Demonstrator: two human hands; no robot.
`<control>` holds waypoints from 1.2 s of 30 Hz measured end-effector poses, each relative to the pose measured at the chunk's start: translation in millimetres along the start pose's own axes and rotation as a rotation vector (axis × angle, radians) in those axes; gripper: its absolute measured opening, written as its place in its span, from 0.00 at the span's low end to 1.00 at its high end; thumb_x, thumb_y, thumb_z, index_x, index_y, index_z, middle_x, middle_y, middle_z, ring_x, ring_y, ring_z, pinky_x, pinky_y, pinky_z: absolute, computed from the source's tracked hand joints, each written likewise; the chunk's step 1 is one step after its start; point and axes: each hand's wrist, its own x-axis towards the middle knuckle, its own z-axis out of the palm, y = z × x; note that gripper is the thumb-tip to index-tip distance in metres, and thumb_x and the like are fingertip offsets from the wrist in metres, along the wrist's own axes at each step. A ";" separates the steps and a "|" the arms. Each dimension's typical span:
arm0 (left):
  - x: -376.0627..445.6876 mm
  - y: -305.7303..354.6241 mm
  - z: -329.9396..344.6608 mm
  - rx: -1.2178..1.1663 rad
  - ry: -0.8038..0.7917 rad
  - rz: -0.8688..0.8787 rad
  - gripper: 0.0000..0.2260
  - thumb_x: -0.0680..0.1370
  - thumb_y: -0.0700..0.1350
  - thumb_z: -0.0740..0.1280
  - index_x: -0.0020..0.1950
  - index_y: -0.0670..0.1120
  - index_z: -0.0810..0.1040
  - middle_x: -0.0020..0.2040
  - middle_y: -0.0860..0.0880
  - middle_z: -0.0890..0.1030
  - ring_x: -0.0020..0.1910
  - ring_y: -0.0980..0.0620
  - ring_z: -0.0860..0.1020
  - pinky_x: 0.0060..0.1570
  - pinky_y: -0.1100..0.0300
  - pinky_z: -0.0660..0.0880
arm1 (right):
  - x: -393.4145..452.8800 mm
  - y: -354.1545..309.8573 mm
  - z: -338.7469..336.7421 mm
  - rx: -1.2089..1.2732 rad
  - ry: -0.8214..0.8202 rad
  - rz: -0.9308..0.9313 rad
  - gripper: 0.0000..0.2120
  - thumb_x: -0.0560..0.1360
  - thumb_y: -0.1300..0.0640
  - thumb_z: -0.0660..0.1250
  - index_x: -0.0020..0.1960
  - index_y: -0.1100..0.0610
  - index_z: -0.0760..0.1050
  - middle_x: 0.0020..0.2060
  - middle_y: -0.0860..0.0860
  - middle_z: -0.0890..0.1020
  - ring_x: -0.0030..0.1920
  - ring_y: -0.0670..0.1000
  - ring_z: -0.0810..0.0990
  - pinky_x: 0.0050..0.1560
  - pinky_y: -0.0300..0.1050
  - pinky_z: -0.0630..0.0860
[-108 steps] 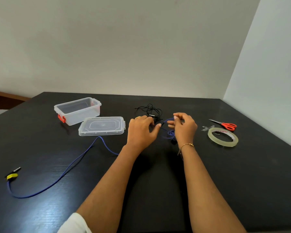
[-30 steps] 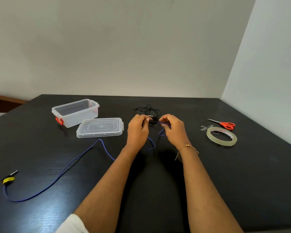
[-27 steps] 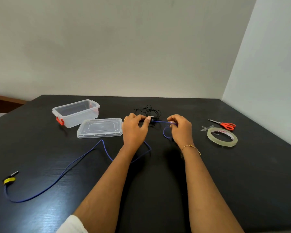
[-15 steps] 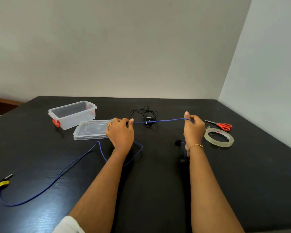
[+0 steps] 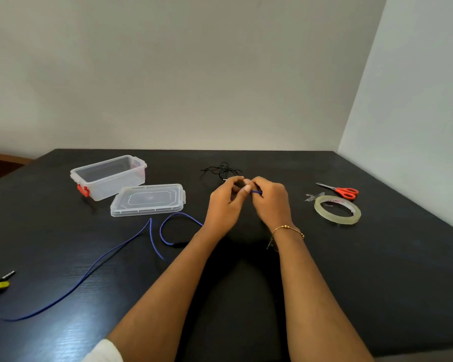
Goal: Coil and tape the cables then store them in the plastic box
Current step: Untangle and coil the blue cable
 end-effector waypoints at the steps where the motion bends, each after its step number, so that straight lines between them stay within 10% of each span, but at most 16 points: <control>1: 0.2 -0.6 -1.8 0.038 -0.006 -0.009 0.10 0.78 0.47 0.63 0.57 0.46 0.76 0.39 0.46 0.78 0.36 0.54 0.73 0.39 0.54 0.74 | 0.5 1.4 -0.6 0.001 0.000 0.001 0.07 0.76 0.59 0.64 0.45 0.62 0.78 0.33 0.51 0.77 0.31 0.45 0.71 0.30 0.30 0.60; 14: 8.0 -26.8 -27.2 0.400 0.305 -0.087 0.13 0.75 0.53 0.66 0.42 0.44 0.81 0.35 0.52 0.71 0.39 0.51 0.72 0.31 0.62 0.61 | -2.1 27.0 -10.3 0.108 -0.014 0.301 0.10 0.74 0.53 0.67 0.41 0.61 0.79 0.30 0.53 0.78 0.33 0.49 0.75 0.33 0.38 0.68; 20: 4.2 -33.0 -26.4 0.530 -0.063 0.055 0.13 0.74 0.53 0.67 0.46 0.44 0.79 0.37 0.51 0.73 0.40 0.51 0.73 0.40 0.59 0.67 | -3.6 38.9 -20.1 -0.318 -0.047 0.641 0.09 0.77 0.58 0.61 0.56 0.54 0.74 0.57 0.57 0.74 0.61 0.58 0.68 0.57 0.56 0.67; 25: 4.6 -37.0 -26.8 0.695 -0.264 0.012 0.11 0.78 0.50 0.62 0.53 0.46 0.79 0.50 0.48 0.81 0.54 0.48 0.75 0.52 0.55 0.70 | -7.2 42.0 -29.6 -0.401 -0.165 0.846 0.21 0.75 0.57 0.61 0.67 0.57 0.63 0.67 0.62 0.62 0.66 0.61 0.60 0.63 0.56 0.62; 30: 6.1 -39.2 -24.4 0.655 -0.264 -0.035 0.09 0.78 0.46 0.62 0.51 0.44 0.80 0.50 0.47 0.80 0.53 0.49 0.75 0.46 0.58 0.70 | -1.4 26.4 -30.2 -0.315 -0.268 0.714 0.28 0.70 0.57 0.66 0.67 0.54 0.63 0.67 0.58 0.64 0.68 0.60 0.58 0.63 0.57 0.62; 36: 5.4 -33.4 -22.8 0.457 -0.120 0.031 0.07 0.76 0.43 0.66 0.50 0.44 0.82 0.46 0.46 0.82 0.46 0.49 0.78 0.45 0.55 0.73 | 1.9 -4.1 -3.3 -0.212 -0.398 0.126 0.27 0.72 0.61 0.64 0.68 0.46 0.64 0.66 0.48 0.68 0.68 0.55 0.60 0.62 0.54 0.63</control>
